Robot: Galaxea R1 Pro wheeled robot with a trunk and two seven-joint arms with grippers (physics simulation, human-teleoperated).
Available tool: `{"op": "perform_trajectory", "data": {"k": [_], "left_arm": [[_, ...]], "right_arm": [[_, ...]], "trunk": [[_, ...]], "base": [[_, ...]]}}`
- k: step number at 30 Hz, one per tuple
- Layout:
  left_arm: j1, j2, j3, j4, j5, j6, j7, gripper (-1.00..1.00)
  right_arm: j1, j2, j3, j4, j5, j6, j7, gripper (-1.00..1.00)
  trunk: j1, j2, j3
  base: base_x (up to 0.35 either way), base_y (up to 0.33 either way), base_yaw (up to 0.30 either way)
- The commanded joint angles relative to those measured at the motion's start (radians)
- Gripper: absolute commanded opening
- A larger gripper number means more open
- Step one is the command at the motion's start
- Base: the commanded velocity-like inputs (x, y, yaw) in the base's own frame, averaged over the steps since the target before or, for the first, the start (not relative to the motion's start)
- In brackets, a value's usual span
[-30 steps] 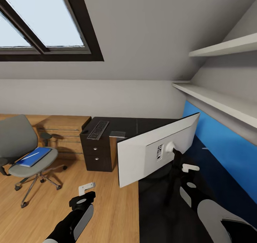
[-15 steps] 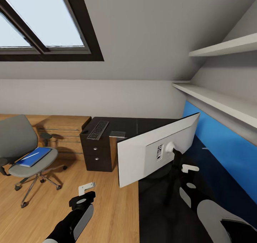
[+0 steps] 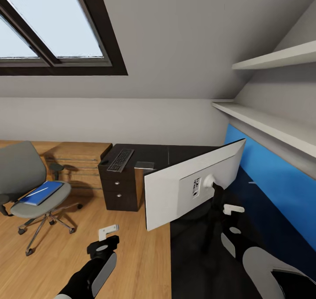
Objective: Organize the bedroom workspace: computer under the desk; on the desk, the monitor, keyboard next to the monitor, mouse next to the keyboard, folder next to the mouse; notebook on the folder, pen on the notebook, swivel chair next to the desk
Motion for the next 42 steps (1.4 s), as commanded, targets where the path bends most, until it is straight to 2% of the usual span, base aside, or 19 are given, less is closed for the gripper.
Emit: {"op": "perform_trajectory", "data": {"k": [1, 8, 19, 26, 42], "left_arm": [[-0.001, 0.001, -0.008, -0.001, 0.005, 0.004, 0.008, 1.00], [-0.001, 0.001, -0.022, -0.002, 0.005, 0.003, 0.009, 1.00], [-0.001, 0.002, -0.023, -0.008, 0.005, 0.003, 0.008, 1.00], [-0.001, 0.002, -0.023, -0.008, 0.006, 0.003, 0.008, 1.00], [-0.001, 0.004, -0.022, -0.008, 0.006, 0.005, 0.008, 1.00]], "right_arm": [[-0.001, 0.000, -0.005, 0.002, 0.000, -0.005, 0.002, 1.00], [-0.001, -0.001, -0.005, 0.005, 0.004, -0.006, 0.001, 1.00], [-0.001, -0.013, -0.005, 0.006, 0.005, -0.009, 0.002, 1.00], [-0.001, -0.016, -0.005, 0.006, 0.005, -0.009, 0.002, 1.00], [-0.001, -0.015, -0.005, 0.006, 0.006, -0.009, 0.002, 1.00]], "trunk": [[0.001, -0.002, -0.002], [0.001, -0.002, -0.002], [0.001, -0.002, -0.002], [0.001, -0.002, -0.002], [0.001, -0.002, -0.002]], "base": [[0.000, 0.000, 0.000], [0.000, 0.000, 0.000], [0.026, 0.000, 0.000], [0.146, 0.000, 0.000], [0.009, 0.025, 0.000]]}}
